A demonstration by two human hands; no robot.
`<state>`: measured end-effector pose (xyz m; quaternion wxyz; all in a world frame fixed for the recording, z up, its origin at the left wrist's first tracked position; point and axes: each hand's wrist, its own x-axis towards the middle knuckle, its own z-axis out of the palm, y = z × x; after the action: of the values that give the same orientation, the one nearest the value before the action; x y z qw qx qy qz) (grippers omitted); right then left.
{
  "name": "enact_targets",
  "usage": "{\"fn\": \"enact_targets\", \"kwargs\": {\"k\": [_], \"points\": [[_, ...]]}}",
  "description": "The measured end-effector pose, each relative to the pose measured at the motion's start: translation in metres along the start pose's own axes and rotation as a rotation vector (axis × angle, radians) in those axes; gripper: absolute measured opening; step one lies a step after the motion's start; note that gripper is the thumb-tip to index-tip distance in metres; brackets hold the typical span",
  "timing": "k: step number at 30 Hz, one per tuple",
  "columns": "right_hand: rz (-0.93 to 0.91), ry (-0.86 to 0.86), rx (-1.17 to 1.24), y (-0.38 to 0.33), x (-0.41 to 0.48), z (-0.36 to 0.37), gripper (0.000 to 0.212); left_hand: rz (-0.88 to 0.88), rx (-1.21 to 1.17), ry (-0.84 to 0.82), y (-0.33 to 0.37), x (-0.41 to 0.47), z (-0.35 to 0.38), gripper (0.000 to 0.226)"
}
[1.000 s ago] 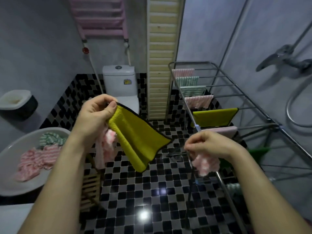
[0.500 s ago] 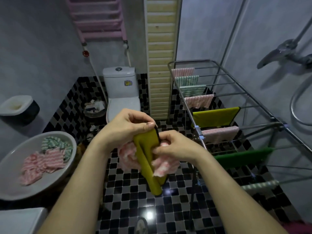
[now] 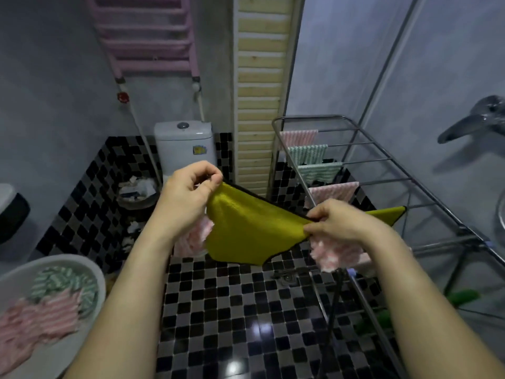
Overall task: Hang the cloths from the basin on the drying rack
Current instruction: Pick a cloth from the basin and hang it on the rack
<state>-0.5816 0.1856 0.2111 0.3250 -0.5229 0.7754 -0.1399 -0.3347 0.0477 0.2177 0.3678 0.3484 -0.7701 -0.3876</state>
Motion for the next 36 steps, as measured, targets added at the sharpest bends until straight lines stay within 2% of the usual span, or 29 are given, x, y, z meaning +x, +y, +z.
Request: {"fn": "enact_targets", "kwargs": {"k": [1,3,5,8,9,11,13,15,19,24,30,33,36], "points": [[-0.017,0.070,-0.045,-0.001,0.009,-0.008,0.016,-0.005,0.005,0.012,-0.006,0.012,-0.003,0.020],[-0.051,0.169,0.037,-0.005,0.023,-0.021,0.015,-0.014,-0.014,0.011,-0.013,0.034,-0.009,0.021],[-0.065,0.269,0.301,-0.007,0.035,-0.030,0.017,-0.048,-0.081,-0.062,-0.016,0.052,-0.011,0.019],[-0.053,0.357,0.915,-0.012,0.049,-0.038,0.015,-0.125,-0.218,-0.250,-0.018,0.070,-0.008,0.005],[-0.050,0.374,1.048,-0.013,0.054,-0.043,0.014,-0.137,-0.234,-0.322,-0.019,0.077,-0.007,0.010],[-0.045,0.422,1.176,-0.014,0.065,-0.053,0.015,-0.153,-0.210,-0.394,-0.022,0.093,0.001,0.016],[-0.058,0.474,1.250,-0.010,0.079,-0.066,0.016,-0.142,-0.177,-0.378,-0.026,0.115,0.015,0.017],[-0.064,0.541,1.277,-0.003,0.091,-0.084,0.014,-0.084,-0.183,-0.324,-0.029,0.141,0.035,0.009],[-0.111,0.682,1.328,0.014,0.113,-0.124,0.011,0.055,-0.215,-0.231,-0.016,0.185,0.076,0.008],[-0.174,0.829,1.307,0.061,0.147,-0.188,0.018,0.113,-0.275,-0.320,0.010,0.253,0.148,0.008],[-0.027,1.007,1.197,0.139,0.178,-0.241,0.016,0.084,-0.298,-0.502,0.022,0.316,0.242,0.014],[0.103,1.040,1.113,0.186,0.195,-0.252,0.016,0.025,-0.242,-0.583,0.017,0.335,0.292,0.018],[0.238,1.045,1.002,0.231,0.214,-0.251,0.015,-0.004,-0.147,-0.654,0.002,0.345,0.334,0.012]]}}
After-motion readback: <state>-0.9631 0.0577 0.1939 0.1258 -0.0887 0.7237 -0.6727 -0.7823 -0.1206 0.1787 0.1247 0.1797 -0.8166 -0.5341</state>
